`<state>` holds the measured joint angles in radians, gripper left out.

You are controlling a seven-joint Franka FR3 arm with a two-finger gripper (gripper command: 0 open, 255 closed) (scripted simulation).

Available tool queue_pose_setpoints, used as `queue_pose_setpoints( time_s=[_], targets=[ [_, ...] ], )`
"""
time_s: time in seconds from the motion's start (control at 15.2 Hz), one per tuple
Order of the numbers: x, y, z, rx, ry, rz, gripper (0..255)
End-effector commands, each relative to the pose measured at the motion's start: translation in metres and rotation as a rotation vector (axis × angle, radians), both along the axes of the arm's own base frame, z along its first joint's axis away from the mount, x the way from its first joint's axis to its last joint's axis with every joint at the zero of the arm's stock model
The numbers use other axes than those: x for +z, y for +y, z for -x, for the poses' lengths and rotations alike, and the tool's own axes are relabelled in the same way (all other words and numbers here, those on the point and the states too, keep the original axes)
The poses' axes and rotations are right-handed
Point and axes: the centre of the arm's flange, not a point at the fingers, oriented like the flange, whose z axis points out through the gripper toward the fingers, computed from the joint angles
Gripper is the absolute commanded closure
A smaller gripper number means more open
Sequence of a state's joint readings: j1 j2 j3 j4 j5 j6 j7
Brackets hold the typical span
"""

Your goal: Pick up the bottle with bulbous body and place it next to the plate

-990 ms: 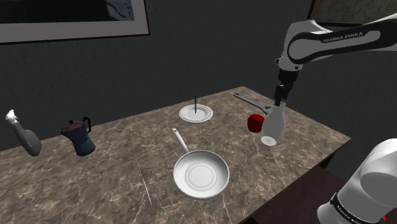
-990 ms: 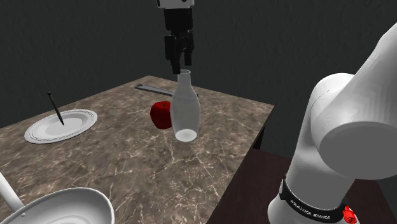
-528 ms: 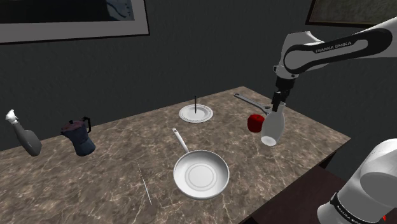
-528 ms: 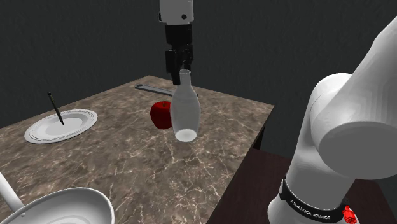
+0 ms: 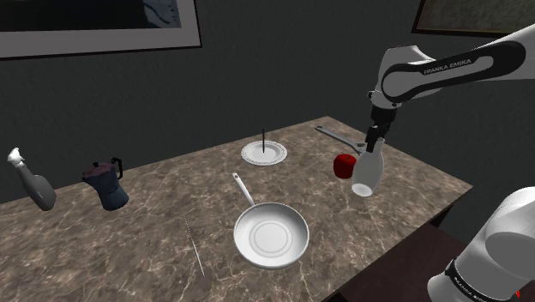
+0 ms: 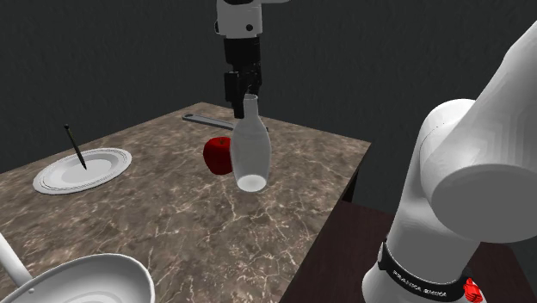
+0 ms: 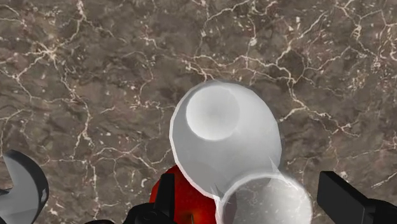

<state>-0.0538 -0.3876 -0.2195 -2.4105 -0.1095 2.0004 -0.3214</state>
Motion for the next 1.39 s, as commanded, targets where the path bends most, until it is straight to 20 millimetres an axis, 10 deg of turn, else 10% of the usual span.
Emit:
queue_pose_setpoints(
  time_s=[0.0, 0.59, 1.32],
  targets=[
    [0.0, 0.0, 0.0, 0.0, 0.0, 0.0, 255],
    [0.0, 0.0, 0.0, 0.0, 0.0, 0.0, 255],
    [0.058, 0.0, 0.0, 0.0, 0.0, 0.0, 255]
  ],
)
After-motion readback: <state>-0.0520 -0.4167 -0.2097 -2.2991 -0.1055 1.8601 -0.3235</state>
